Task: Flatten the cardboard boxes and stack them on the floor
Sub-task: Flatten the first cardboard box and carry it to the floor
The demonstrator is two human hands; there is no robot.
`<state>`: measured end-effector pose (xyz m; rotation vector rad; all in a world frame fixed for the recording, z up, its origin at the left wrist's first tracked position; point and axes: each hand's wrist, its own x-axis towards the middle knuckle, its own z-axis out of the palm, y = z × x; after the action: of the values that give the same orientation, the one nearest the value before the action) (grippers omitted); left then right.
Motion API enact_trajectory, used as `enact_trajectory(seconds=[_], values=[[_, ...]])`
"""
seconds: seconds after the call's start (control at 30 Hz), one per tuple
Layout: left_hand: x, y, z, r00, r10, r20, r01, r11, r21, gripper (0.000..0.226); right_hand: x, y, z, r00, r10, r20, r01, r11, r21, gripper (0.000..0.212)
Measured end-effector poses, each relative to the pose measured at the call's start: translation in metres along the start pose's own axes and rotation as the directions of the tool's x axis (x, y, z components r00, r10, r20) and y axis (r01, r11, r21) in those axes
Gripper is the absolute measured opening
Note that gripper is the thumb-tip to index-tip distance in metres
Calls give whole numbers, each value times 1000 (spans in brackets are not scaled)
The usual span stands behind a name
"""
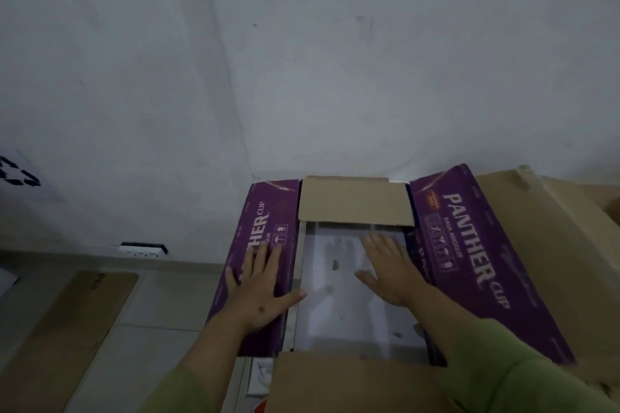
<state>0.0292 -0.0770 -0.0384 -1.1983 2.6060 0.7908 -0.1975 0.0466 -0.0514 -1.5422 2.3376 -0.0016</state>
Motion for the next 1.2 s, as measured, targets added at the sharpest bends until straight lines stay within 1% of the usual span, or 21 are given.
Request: enact_trajectory(seconds=[0.07, 0.13, 0.2, 0.27, 0.33, 0.4, 0.5, 0.53, 0.67, 0.7, 0.77, 0.83, 0.87, 0.9, 0.97, 1.03, 1.07, 1.1, 1.13, 1.17, 1.2], values=[[12, 0, -5, 999, -21, -26, 21, 1000, 8, 136, 20, 8, -10, 991, 14, -136, -17, 1000, -26, 77], [23, 1, -8, 998, -41, -43, 41, 999, 14, 137, 39, 17, -25, 956, 31, -291, -44, 998, -37, 84], [31, 3, -9, 997, -56, -50, 57, 998, 14, 138, 59, 25, -44, 928, 39, -371, -73, 994, -78, 76], [38, 4, -7, 997, -59, -52, 59, 998, 1, 137, 84, 34, -62, 924, 65, -377, -108, 990, -96, 68], [43, 4, -6, 997, -57, -49, 56, 998, -15, 135, 107, 42, -78, 933, 112, -342, -149, 985, -83, 66], [47, 2, -5, 997, -58, -47, 57, 998, -14, 130, 124, 49, -85, 953, 139, -271, -165, 983, -77, 64], [48, 0, -5, 996, -61, -65, 59, 998, -25, 117, 134, 54, -79, 981, 119, -157, -134, 987, -93, 62], [48, -1, -6, 995, -65, -71, 63, 997, -32, 113, 133, 55, -76, 982, 110, -153, -125, 988, -93, 63], [43, -3, -6, 987, -94, -127, 83, 992, -93, 120, 121, 58, -72, 980, 109, -167, -132, 982, -136, 62], [41, -6, -7, 982, -123, -141, 108, 988, -112, 115, 116, 60, -73, 976, 131, -172, -157, 976, -149, 62], [35, -12, -11, 967, -184, -177, 155, 974, -166, 104, 106, 69, -77, 952, 232, -201, -265, 951, -159, 65], [28, -25, -16, 958, -232, -166, 192, 955, -227, 99, 92, 79, -85, 901, 355, -248, -385, 919, -87, 68], [23, -34, -19, 957, -248, -148, 196, 934, -300, 99, 82, 83, -90, 872, 415, -260, -439, 898, -39, 69], [17, -43, -22, 959, -264, -107, 198, 887, -418, 96, 70, 86, -95, 843, 468, -265, -484, 875, 7, 70], [-1, -52, -23, 965, -258, -51, 171, 764, -623, 74, 49, 97, -100, 780, 579, -237, -558, 816, 153, 76], [-19, -52, -22, 955, -298, 6, 209, 657, -724, 52, 33, 113, -96, 724, 673, -149, -619, 730, 290, 92], [-27, -50, -19, 947, -321, 22, 234, 638, -734, 43, 28, 121, -91, 714, 689, -122, -622, 705, 341, 99], [-35, -51, -15, 939, -342, 45, 261, 621, -739, 34, 25, 131, -82, 711, 693, -120, -613, 694, 379, 97], [-44, -51, -10, 933, -354, 70, 278, 579, -767, 27, 18, 137, -76, 713, 692, -113, -607, 689, 395, 87], [-50, -51, -5, 923, -369, 105, 299, 521, -800, 25, 18, 147, -67, 705, 703, -95, -618, 674, 405, 77], [-56, -51, -1, 913, -385, 137, 317, 456, -832, 25, 15, 153, -59, 694, 716, -80, -620, 650, 440, 73]])
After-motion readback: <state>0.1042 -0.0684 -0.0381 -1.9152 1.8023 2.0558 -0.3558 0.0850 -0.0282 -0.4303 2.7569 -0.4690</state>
